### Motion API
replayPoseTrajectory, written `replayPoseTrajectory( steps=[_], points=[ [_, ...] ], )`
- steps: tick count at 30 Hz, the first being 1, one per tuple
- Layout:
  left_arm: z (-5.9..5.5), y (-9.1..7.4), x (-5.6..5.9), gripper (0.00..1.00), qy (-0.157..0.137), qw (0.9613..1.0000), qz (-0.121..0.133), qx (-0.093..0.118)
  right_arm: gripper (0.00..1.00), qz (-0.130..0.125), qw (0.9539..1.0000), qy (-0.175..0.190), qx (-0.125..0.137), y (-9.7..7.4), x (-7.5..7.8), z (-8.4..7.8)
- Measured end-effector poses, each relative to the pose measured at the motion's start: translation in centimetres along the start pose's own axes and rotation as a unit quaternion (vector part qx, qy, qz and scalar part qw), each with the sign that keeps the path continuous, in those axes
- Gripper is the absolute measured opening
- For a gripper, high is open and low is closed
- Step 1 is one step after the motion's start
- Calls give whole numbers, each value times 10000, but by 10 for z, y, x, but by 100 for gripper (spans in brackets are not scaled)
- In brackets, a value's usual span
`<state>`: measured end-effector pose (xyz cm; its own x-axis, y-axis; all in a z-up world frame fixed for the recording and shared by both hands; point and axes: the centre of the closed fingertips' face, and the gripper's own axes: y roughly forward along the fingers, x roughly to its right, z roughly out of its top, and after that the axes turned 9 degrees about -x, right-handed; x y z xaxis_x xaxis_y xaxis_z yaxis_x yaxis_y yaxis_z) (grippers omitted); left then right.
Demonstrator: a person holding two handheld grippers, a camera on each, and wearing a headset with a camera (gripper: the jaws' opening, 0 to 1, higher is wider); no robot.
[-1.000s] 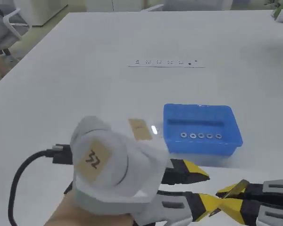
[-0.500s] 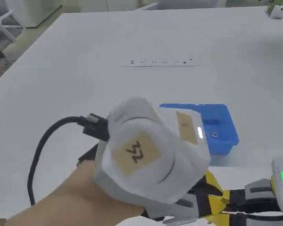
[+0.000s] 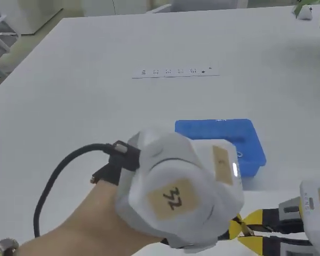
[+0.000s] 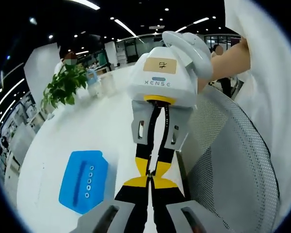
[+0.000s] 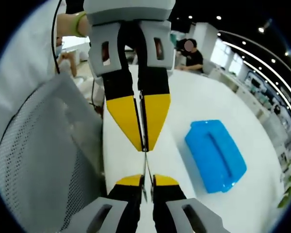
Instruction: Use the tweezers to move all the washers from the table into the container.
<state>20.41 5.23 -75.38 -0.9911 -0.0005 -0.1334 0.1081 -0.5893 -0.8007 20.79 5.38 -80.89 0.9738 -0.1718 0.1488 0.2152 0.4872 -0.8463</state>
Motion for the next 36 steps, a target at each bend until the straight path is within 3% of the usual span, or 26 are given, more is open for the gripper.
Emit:
replayPoseTrajectory(
  steps=[4, 5, 9, 12, 15, 18, 25, 28, 30, 31, 33, 34, 35, 36],
  points=[
    [-14, 11, -3, 0, -231, 9996, -95, -124, 4, 91, 10000, -3, 6, 14, 0, -7],
    [-20, 13, -4, 0, -264, 9994, -66, -223, 5, 83, 9999, 22, 131, 15, 1, -5],
    [-35, 15, -5, 0, -596, 9978, -167, -219, 6, 140, 9988, 367, 306, 20, 3, -5],
    [-50, 23, -3, 0, -590, 9970, -221, -446, 8, 227, 9967, 668, 405, 22, 1, -8],
    [-64, 33, 0, 0, -596, 9955, -304, -673, 13, 358, 9918, 1057, 624, 18, -2, -10],
    [-79, 44, 1, 0, -653, 9933, -354, -885, 20, 580, 9826, 1540, 860, 11, -6, -15],
    [-94, 53, 5, 0, -712, 9889, -435, -1229, 31, 404, 9772, 1872, 918, -12, -8, -33],
    [-100, 54, 7, 0, -853, 9852, -534, -1388, 36, 210, 9812, 1802, 664, -25, -10, -45],
    [-104, 55, 9, 0, -947, 9827, -593, -1478, 41, 149, 9833, 1697, 634, -35, -12, -52],
    [-105, 55, 9, 0, -982, 9823, -610, -1473, 44, 161, 9830, 1733, 590, -40, -13, -55],
    [-103, 53, 10, 0, -1169, 9817, -636, -1365, 47, 36, 9873, 1525, 444, -55, -13, -64],
    [-104, 53, 11, 0, -1213, 9810, -631, -1379, 48, -176, 9876, 1508, 407, -65, -6, -72],
    [-103, 54, 10, 0, -1181, 9816, -617, -1365, 48, -225, 9874, 1509, 425, -68, -4, -73],
    [-103, 54, 10, 0, -1156, 9821, -600, -1359, 50, -372, 9849, 1595, 555, -75, 2, -77]
  ],
)
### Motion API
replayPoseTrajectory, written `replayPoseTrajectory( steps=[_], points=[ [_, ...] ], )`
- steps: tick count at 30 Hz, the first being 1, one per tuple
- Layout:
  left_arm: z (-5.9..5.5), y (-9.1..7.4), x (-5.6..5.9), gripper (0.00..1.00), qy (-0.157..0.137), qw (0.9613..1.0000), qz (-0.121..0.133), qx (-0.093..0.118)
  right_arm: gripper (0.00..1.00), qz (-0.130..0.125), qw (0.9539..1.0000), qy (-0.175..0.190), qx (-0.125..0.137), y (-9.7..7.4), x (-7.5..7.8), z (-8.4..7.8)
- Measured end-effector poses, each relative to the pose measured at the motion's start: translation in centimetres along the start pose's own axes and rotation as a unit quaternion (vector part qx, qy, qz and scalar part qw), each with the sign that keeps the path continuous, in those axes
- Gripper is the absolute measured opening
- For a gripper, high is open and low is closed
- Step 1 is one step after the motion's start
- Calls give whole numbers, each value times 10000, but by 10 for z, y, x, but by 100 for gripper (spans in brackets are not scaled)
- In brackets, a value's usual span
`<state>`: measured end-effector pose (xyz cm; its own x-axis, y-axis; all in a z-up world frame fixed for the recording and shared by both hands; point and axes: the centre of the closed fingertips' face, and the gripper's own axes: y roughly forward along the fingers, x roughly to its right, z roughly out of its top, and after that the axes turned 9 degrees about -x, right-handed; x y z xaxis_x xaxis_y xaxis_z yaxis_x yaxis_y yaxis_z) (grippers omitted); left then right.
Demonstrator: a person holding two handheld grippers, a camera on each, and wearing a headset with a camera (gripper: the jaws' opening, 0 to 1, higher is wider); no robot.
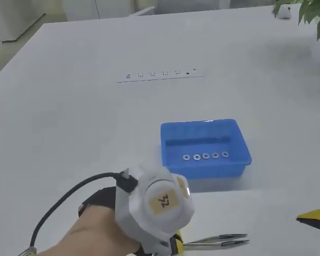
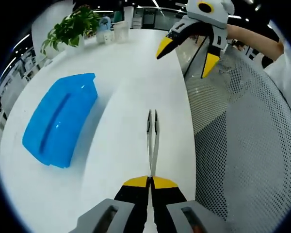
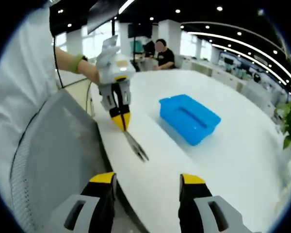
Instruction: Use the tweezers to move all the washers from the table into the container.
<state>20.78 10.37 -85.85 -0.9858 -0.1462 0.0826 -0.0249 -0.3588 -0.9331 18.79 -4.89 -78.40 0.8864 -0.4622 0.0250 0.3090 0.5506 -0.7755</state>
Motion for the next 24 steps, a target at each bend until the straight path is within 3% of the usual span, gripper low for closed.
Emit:
replayPoseTrajectory(
  steps=[2, 4, 6, 7, 9, 12, 14, 17, 18, 19, 20, 21, 22, 24],
  points=[
    [0, 0, 0, 0, -34, 10000, 10, -15, 55, -334, 9986, 270, 293, -10, 19, -3],
    [0, 0, 1, 0, -123, 9999, 29, -41, 62, -704, 9943, 543, 593, -18, 40, -7],
    [2, -2, 4, 2, -212, 9998, 45, 3, 65, -961, 9830, 1099, 1113, -23, 58, -6],
    [4, -5, 5, 3, -319, 9994, 98, 124, 65, -917, 9815, 1354, 991, -26, 61, -10],
    [6, -9, 5, 9, -504, 9981, 200, 277, 63, -1123, 9777, 1255, 1257, -33, 67, -3],
    [9, -25, 4, 23, -1212, 9874, 489, 895, 65, -1353, 9785, 951, 1233, -37, 67, 0],
    [14, -40, 4, 32, -1835, 9705, 653, 1423, 69, -1249, 9773, 999, 1390, -40, 66, 5],
    [24, -66, 1, 46, -2586, 9356, 1017, 2177, 69, -1152, 9750, 1143, 1516, -44, 67, 7],
    [29, -79, 0, 49, -2807, 9185, 1216, 2507, 68, -1155, 9734, 1212, 1563, -46, 69, 7],
    [31, -88, -3, 51, -2926, 9053, 1455, 2715, 67, -1149, 9718, 1277, 1617, -48, 70, 8],
    [32, -101, -6, 51, -3141, 8843, 1769, 2967, 66, -1147, 9699, 1344, 1673, -49, 71, 8],
    [33, -108, -6, 52, -3291, 8706, 1908, 3120, 65, -1152, 9680, 1423, 1714, -51, 73, 8],
    [34, -116, -6, 55, -3495, 8518, 2033, 3331, 63, -1155, 9671, 1453, 1740, -53, 73, 9],
    [35, -126, -6, 63, -3682, 8284, 2234, 3581, 59, -1183, 9642, 1512, 1827, -57, 74, 9]
  ],
)
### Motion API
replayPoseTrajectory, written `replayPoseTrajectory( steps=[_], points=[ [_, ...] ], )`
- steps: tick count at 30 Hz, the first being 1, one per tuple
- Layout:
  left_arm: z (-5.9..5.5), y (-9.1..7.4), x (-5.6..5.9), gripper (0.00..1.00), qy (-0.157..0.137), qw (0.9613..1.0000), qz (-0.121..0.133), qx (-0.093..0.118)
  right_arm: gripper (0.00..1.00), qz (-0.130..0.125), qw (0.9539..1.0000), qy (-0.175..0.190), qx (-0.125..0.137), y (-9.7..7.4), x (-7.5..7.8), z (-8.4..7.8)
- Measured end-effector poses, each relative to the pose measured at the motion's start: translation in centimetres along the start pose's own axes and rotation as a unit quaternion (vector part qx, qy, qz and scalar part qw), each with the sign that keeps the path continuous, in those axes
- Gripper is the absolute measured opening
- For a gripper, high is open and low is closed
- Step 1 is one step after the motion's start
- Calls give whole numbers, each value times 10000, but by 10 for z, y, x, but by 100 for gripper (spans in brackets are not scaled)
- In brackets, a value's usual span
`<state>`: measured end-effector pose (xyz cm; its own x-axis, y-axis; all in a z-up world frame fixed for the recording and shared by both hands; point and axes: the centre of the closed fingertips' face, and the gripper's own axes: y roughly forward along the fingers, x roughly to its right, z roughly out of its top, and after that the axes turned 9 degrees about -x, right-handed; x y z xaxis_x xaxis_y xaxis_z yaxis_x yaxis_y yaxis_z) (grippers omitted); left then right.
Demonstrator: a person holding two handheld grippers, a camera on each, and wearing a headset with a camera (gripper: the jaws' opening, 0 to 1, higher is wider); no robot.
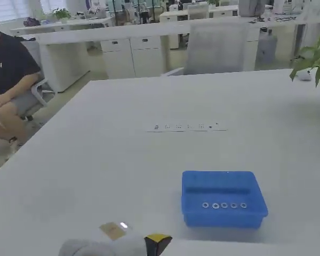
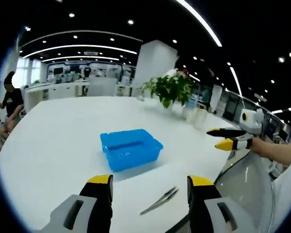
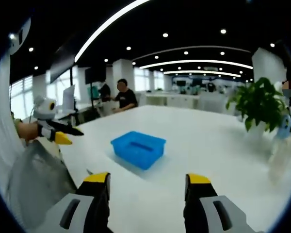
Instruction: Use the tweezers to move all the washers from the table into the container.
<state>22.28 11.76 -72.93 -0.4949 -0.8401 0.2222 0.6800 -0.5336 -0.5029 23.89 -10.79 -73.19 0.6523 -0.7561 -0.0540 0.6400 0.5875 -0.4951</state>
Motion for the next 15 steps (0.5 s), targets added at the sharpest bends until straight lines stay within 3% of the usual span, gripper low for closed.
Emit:
replayPoseTrajectory(
  steps=[3, 5, 6, 7, 8, 12, 15],
  points=[
    [10, -5, -11, 78, -287, 9965, 409, 671, 60, -88, 9999, 117, 75, -1, 4, 2],
    [10, -6, -16, 88, -345, 9946, 560, 803, 63, -152, 9998, 90, 108, -3, 5, 3],
    [14, -8, -21, 91, -187, 9929, 754, 899, 64, -202, 9997, 42, 133, -4, 5, 4],
    [21, -11, -24, 92, -29, 9902, 870, 1092, 65, -236, 9996, 11, 163, -4, 6, 5],
    [31, -15, -23, 95, 6, 9855, 906, 1438, 67, -330, 9992, -45, 237, -6, 8, 8],
    [48, -34, -25, 99, -125, 9716, 1008, 2139, 76, -632, 9966, -194, 494, -14, 14, 17],
    [47, -39, -31, 99, -121, 9687, 1218, 2160, 82, -894, 9929, -318, 711, -19, 21, 25]
  ],
)
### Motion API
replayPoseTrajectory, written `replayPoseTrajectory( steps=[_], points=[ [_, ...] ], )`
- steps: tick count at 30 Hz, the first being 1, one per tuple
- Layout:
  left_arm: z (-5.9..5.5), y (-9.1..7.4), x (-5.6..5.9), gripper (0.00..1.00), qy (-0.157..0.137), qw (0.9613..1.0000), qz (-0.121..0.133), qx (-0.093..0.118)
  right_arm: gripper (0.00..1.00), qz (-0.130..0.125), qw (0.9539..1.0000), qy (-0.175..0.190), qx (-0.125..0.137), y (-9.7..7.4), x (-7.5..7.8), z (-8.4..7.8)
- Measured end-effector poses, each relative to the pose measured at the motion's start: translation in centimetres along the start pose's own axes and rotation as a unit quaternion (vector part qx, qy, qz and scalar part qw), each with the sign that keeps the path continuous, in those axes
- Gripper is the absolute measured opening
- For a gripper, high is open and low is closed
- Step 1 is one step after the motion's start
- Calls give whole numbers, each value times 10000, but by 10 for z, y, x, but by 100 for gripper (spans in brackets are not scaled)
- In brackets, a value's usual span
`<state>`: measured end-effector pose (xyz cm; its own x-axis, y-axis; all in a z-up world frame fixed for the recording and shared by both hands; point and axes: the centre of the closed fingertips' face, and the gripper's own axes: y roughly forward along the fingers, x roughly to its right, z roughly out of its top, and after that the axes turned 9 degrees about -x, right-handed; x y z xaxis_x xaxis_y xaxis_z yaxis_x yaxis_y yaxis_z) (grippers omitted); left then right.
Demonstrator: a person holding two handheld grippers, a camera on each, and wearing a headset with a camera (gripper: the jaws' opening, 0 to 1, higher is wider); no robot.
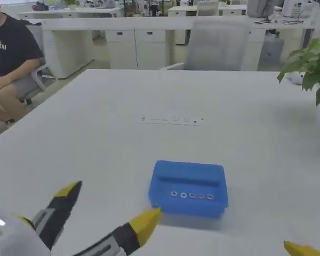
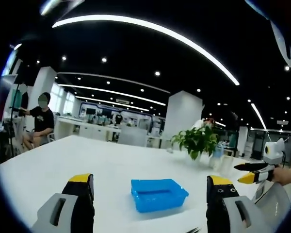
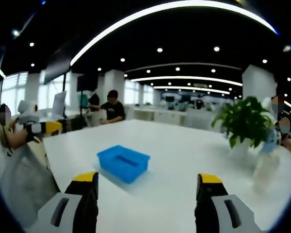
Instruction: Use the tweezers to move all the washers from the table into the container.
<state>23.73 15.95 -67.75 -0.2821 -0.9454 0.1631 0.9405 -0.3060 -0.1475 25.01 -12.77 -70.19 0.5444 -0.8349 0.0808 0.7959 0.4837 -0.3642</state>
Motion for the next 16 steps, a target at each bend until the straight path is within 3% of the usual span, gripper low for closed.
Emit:
replayPoseTrajectory(
  steps=[2, 5, 7, 9, 11, 13, 16],
  points=[
    [-5, 2, -1, 99, 49, 9998, 85, -154, 87, -146, 9999, -21, -43, 0, 5, -2],
    [-12, 3, -5, 96, 249, 9988, 215, -376, 89, -167, 9997, -8, -152, 1, 6, -6],
    [-13, 3, -6, 94, 309, 9983, 253, -420, 82, -7, 9997, -53, -238, 2, 4, -11],
    [-10, 3, -7, 94, 355, 9984, 266, -343, 81, 130, 9997, -104, -159, 4, 1, -9],
    [-15, 6, -8, 94, 264, 9982, 229, -487, 81, 175, 9996, -158, -182, 4, -1, -10],
    [-20, 8, -5, 94, 226, 9978, 112, -614, 79, 115, 9993, -204, -305, 5, 2, -16],
    [-20, 9, -3, 94, 304, 9977, 91, -595, 78, -19, 9994, -222, -265, 4, 8, -15]
  ],
)
